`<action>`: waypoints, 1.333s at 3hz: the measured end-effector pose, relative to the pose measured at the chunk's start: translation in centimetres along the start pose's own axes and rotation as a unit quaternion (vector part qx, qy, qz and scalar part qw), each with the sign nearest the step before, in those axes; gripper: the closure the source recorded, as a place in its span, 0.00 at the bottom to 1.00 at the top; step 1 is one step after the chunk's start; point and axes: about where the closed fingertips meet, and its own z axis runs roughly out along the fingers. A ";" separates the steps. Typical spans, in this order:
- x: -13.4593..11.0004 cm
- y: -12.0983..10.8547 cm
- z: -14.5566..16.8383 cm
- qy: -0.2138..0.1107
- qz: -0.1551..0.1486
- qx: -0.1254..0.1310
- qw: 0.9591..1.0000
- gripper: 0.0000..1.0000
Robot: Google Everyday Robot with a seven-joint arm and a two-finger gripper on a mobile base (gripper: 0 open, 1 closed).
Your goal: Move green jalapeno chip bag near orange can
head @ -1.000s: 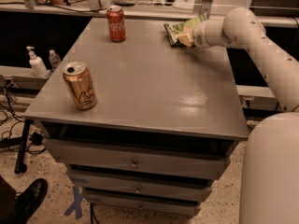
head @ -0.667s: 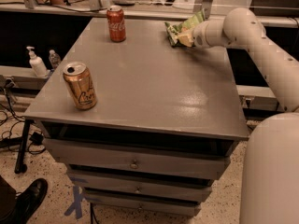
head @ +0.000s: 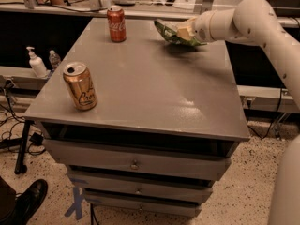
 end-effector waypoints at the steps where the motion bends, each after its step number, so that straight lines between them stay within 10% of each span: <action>1: -3.1 4.5 -2.3 -0.031 -0.017 -0.051 0.998 1.00; 2: -3.8 10.1 -4.8 -0.035 -0.010 -0.117 0.992 1.00; 4: -3.7 11.6 -4.5 -0.030 -0.039 -0.143 0.989 1.00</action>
Offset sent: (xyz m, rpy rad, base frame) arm -0.1641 0.0654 0.0377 0.0870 0.0935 0.3440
